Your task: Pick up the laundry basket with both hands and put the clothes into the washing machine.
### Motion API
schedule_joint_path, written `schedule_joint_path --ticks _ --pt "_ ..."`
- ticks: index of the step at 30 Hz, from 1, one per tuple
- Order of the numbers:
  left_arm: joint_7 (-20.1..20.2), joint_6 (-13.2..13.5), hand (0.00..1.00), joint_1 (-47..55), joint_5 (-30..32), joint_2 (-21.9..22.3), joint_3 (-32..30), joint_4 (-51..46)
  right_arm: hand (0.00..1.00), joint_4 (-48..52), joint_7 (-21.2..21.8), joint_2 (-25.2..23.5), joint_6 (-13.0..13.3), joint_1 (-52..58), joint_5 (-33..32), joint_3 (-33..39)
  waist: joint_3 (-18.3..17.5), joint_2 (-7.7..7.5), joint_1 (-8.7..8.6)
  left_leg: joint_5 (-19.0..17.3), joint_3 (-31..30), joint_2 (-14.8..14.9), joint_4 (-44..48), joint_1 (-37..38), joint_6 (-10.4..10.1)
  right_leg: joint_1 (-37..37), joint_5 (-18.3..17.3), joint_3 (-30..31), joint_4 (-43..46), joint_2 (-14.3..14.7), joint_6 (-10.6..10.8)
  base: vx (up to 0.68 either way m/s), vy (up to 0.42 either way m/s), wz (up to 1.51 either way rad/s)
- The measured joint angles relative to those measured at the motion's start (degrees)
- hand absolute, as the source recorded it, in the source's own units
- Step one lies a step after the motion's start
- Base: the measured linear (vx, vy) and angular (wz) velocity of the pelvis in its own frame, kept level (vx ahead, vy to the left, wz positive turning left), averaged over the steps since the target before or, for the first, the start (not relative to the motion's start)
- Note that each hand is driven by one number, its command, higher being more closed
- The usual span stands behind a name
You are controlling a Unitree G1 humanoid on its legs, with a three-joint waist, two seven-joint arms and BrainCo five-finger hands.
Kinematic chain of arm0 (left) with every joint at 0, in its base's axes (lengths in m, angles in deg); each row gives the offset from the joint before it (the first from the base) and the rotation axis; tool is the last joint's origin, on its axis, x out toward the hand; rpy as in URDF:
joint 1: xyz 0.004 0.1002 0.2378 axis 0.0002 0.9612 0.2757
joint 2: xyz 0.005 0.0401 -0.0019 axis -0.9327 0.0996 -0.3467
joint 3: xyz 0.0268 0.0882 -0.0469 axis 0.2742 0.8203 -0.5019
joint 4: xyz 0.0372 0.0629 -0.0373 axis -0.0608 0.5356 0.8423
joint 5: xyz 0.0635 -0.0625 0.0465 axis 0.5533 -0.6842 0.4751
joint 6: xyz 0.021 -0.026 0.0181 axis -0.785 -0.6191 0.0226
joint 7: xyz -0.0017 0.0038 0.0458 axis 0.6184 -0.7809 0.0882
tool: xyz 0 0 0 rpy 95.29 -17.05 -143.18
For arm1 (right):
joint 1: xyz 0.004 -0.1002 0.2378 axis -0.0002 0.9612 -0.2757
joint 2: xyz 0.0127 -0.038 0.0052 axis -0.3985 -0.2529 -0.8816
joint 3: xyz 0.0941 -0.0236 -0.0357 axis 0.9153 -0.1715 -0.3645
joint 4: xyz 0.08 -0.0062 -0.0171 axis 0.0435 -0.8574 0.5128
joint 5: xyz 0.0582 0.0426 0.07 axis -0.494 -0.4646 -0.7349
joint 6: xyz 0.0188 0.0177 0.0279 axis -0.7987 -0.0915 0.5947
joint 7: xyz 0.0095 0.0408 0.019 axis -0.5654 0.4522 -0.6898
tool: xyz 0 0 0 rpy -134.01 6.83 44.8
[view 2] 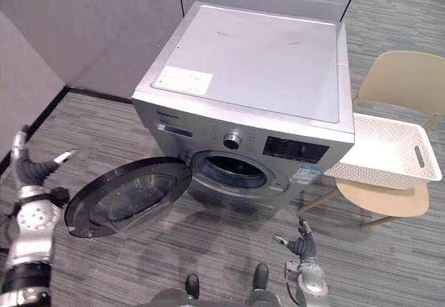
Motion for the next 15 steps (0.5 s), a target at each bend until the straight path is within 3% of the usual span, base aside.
schedule_joint_path --ticks 1,3,7,10,15 --pt "0.0 -0.3 0.0 -0.7 0.0 -1.5 0.0 1.4 0.0 0.0 0.3 0.1 0.0 0.0 0.0 -0.3 0.0 -0.55 0.04 0.1 -0.1 0.1 0.1 -0.6 -0.2 -0.7 0.2 0.0 0.0 0.1 -0.1 -0.07 -0.039 -0.05" --pt "0.0 -1.5 0.0 -4.3 0.2 -6.8 0.0 5.4 0.0 0.4 0.9 0.4 0.0 -0.1 0.0 -2.0 1.0 -3.28 0.25 0.2 -0.2 0.6 1.5 -3.8 -0.3 -3.0 0.9 0.5 0.0 0.6 -0.8 -0.07 -0.03 0.0" --pt "0.1 -2.5 0.0 -12.7 2.3 -12.2 3.1 12.5 0.0 0.7 0.9 0.6 0.7 -1.2 -0.1 -3.6 4.1 -6.78 0.27 0.0 -1.5 1.2 5.4 -9.3 -0.4 -6.2 2.2 0.0 0.0 1.1 -2.0 -0.1 -0.015 0.1" --pt "0.4 -2.5 0.0 -18.8 3.0 -15.3 6.8 18.5 0.0 3.5 0.9 0.5 1.3 -2.1 -0.3 -5.6 6.7 -7.85 0.46 -0.6 -2.0 2.1 9.2 -14.0 -1.1 -8.9 3.7 0.1 0.0 2.0 -3.1 -0.13 -0.007 0.02" --pt "2.9 -2.4 0.0 -25.1 2.8 -15.6 11.8 22.2 0.0 7.8 0.8 0.4 2.8 -3.0 -1.3 -8.0 10.1 -8.42 1.66 -3.2 -2.6 5.2 16.7 -20.7 -2.1 -12.2 4.5 1.0 0.3 4.6 -3.6 -0.14 -0.039 -0.14"
